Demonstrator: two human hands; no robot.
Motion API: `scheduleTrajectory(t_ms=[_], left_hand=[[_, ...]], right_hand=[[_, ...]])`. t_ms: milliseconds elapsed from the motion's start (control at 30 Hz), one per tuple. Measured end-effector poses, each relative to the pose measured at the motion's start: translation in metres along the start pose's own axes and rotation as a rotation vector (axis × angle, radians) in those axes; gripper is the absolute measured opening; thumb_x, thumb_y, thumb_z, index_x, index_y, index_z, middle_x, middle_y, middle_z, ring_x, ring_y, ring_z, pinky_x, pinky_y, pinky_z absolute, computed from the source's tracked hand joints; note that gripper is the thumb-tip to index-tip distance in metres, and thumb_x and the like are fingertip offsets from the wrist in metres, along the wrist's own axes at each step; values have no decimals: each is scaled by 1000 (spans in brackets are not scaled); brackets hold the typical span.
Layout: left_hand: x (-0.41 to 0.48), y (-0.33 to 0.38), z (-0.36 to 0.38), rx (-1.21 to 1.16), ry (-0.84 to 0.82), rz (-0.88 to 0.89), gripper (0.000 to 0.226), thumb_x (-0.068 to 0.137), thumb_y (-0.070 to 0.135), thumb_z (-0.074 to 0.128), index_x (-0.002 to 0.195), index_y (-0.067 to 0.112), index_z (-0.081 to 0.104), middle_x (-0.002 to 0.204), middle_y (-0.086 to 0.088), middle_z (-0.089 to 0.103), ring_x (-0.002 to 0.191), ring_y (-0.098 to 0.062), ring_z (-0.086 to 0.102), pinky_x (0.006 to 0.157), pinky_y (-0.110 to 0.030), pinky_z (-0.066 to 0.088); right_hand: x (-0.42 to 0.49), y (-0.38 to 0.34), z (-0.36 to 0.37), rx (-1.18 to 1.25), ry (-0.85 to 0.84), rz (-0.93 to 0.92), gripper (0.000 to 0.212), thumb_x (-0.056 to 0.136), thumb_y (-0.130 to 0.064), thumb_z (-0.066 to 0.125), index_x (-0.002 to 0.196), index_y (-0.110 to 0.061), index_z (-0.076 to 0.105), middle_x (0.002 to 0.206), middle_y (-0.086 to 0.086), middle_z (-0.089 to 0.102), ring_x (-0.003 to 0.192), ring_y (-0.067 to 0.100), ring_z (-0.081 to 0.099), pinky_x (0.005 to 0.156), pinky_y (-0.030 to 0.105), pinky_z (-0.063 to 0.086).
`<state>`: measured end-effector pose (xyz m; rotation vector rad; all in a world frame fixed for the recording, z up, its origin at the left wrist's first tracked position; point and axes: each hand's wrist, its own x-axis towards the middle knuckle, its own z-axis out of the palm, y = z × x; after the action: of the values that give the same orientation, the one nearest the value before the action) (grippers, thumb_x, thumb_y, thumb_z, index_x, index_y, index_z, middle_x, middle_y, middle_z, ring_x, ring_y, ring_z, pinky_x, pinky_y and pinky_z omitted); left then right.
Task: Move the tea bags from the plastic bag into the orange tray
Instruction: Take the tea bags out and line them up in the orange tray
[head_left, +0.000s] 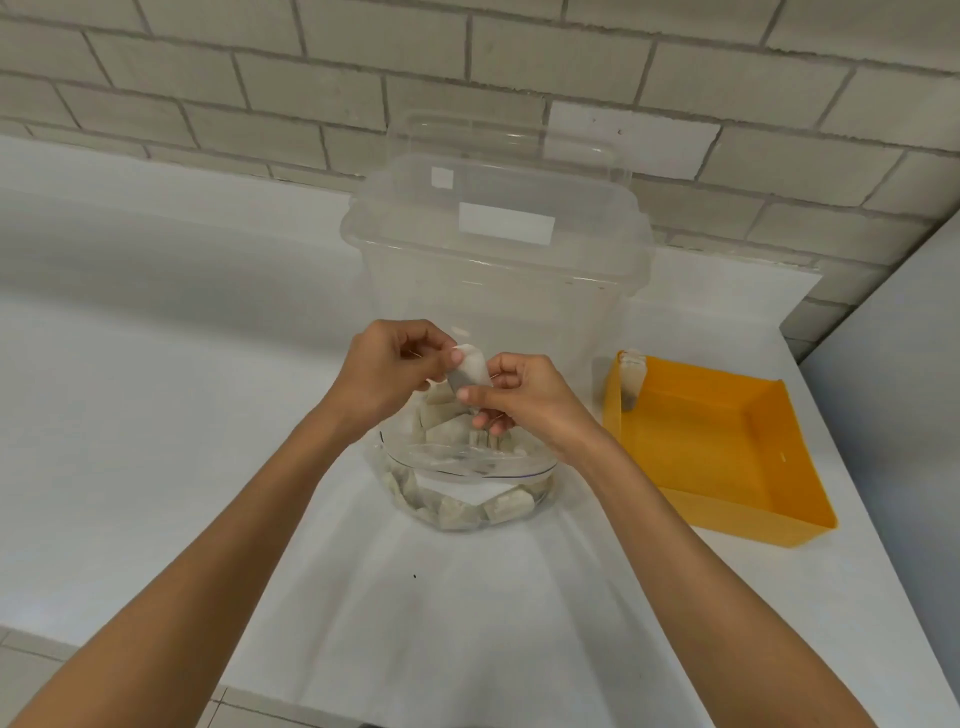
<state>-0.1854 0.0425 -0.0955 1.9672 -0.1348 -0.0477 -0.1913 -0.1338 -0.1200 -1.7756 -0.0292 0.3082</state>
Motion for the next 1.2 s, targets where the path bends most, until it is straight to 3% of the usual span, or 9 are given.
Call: scheduleTrajectory(t_ms=[133,267,333,433,567,733,933,1033,1200], left_hand=[[4,6,-14,315,28,110,9,85,22,71,90,18,77,80,8,71,70,2,60,64,1,39],[4,10,-20,392,-4,142,12,85,20,71,94,16,77,86,5,71,75,2,60,68,3,39],[4,10,-22,382,-11,145,12,85,19,71,94,15,77,89,3,73,80,-2,63,71,3,40],[2,9,-23,385,-15,137,11,86,18,70,95,15,77,90,3,74,84,-4,65,72,3,40],[3,12,-25,388,-17,128,12,87,19,69,96,16,76,89,3,74,82,-1,64,70,3,40],[6,25,-18,375,-46,144,12,87,21,69,97,18,76,86,6,73,85,-7,65,69,1,42],[13,55,16,325,-162,238,11,86,19,69,94,17,77,72,10,68,66,-2,59,65,-1,40],[19,70,38,314,-210,290,11,86,18,69,94,16,76,65,13,63,60,3,55,62,-1,38],[29,90,69,319,-255,358,10,86,17,70,93,15,77,63,16,62,59,3,55,62,-2,38]], right_hand=[[7,8,3,-536,20,-74,15,84,-3,66,98,-5,66,73,12,68,51,15,62,52,22,52],[13,15,12,-825,-45,-86,10,86,-13,65,92,-8,71,84,3,62,73,18,61,64,25,50],[13,15,14,-817,-67,-74,6,83,-13,68,85,-8,70,82,2,63,76,19,62,68,27,52],[8,8,10,-702,-74,-59,3,80,-12,70,81,-11,67,67,-2,62,62,12,60,55,12,43],[2,-12,-6,-520,-59,-41,5,82,-11,68,86,-11,65,72,10,70,54,11,64,47,16,46],[-13,-37,-39,-342,-11,-54,18,83,-10,70,100,-12,63,66,5,66,56,12,62,50,22,48],[-46,-57,-97,-175,72,-46,14,83,-9,72,96,-5,73,77,6,75,73,13,71,63,21,56],[-58,-56,-130,-224,114,-32,23,79,-5,74,101,-9,73,86,6,76,81,13,72,71,22,59],[-62,-32,-171,-369,255,-20,15,81,-6,72,95,-12,75,82,7,75,75,16,71,64,20,58]])
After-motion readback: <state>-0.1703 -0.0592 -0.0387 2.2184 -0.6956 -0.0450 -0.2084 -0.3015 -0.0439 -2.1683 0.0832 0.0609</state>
